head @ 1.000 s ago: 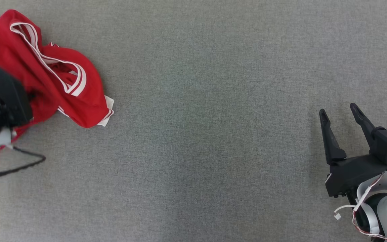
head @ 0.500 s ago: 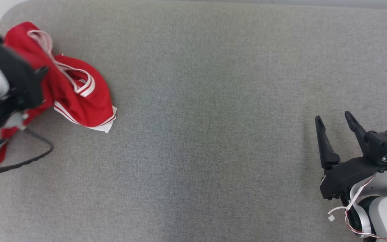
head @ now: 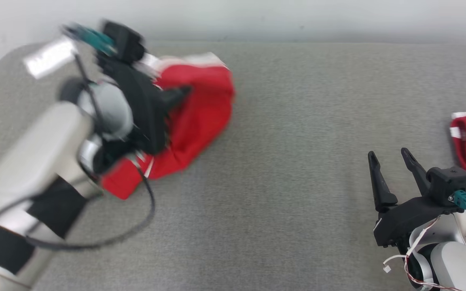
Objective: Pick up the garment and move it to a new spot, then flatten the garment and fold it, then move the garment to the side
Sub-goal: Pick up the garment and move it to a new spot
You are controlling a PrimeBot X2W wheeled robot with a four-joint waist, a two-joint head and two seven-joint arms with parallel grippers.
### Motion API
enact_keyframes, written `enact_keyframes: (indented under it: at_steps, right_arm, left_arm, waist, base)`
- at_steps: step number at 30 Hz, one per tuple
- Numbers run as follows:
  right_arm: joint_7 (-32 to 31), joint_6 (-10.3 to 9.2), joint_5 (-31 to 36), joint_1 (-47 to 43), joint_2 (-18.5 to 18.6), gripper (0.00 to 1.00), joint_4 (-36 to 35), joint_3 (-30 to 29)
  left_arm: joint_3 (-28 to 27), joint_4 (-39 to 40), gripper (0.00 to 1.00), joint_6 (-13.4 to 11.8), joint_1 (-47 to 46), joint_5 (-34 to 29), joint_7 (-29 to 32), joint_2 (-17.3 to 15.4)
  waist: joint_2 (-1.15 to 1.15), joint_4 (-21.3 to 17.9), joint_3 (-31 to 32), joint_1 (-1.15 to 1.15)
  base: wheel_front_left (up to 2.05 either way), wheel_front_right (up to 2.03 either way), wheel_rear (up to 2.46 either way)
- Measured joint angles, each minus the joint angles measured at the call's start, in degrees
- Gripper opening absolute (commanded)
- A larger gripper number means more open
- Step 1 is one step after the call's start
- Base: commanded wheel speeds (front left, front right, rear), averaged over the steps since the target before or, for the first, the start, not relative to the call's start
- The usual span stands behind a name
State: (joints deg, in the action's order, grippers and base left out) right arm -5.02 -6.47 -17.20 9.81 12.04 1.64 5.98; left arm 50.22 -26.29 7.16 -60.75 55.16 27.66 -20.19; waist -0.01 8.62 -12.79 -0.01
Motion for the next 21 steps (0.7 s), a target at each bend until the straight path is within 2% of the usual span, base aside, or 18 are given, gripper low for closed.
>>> enact_keyframes:
  at_steps: [4, 10, 16, 21]
  right_arm:
    - [0.8, 0.42, -0.5, -0.3, 0.0, 1.00, 0.2, -0.4]
    - [2.2, 0.41, -1.3, -3.5, 0.5, 1.00, 0.9, -2.2]
    - [3.3, 0.42, -2.3, -4.2, 0.5, 1.00, 1.8, -2.9]
    - [4.0, 0.41, -2.5, -6.4, 0.7, 1.00, 1.8, -3.9]
  left_arm:
    - [4.4, 5.3, 0.00, 0.0, 3.5, 1.2, -1.3, 1.3]
    - [9.9, 11.8, 0.00, 0.0, 9.6, 3.9, -3.6, 6.0]
    - [14.1, 14.1, 0.00, 0.0, 13.7, 3.9, -5.8, 7.1]
    - [17.6, 16.1, 0.00, 0.0, 17.8, 3.9, -7.1, 9.3]
  waist:
    - [0.00, -2.2, 1.1, 0.00]
    - [0.00, -4.8, 2.6, 0.00]
    - [0.00, -5.7, 4.4, 0.00]
    - [0.00, -5.2, 5.6, 0.00]
  base:
    - [0.00, 0.00, 0.00]
    - [0.00, 0.00, 0.00]
    - [0.00, 0.00, 0.00]
    - [0.00, 0.00, 0.00]
